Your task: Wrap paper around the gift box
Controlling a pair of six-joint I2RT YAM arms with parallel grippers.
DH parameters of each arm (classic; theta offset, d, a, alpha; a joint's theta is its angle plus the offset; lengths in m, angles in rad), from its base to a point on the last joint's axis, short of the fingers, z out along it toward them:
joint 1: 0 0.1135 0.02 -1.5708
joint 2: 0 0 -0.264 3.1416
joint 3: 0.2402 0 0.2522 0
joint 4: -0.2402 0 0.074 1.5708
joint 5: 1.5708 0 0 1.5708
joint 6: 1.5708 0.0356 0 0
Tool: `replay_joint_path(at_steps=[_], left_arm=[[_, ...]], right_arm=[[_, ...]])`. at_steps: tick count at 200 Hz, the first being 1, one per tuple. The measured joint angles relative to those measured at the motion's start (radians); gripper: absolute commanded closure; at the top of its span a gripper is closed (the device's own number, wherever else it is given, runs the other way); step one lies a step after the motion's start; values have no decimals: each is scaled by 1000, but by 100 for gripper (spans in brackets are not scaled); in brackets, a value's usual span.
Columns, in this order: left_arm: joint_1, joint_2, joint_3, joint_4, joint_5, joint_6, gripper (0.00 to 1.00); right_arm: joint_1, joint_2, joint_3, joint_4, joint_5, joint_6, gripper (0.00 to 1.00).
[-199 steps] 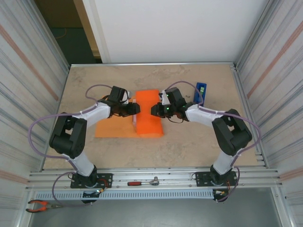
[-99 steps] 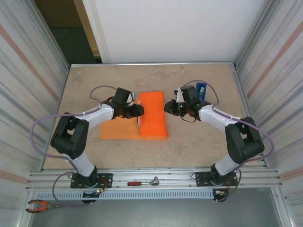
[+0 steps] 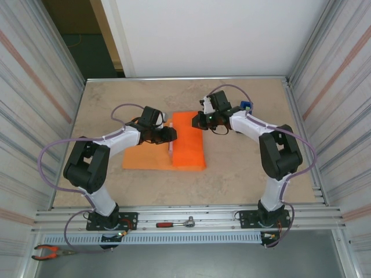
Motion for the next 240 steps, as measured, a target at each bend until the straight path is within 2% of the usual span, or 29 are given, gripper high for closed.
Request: replay_joint_path(at_steps=[58,132,240], left_arm=[[0,2,3,-5,-2,0,59],[0,3,8,-11,-3,8,59],[0,18,59,-83,-8,20,58]], right_arm=[[10,98,65,-80,-13,-54,100],[13,104,83,-109,3,-123,100],[18,103,83,-109,18,-126,100]])
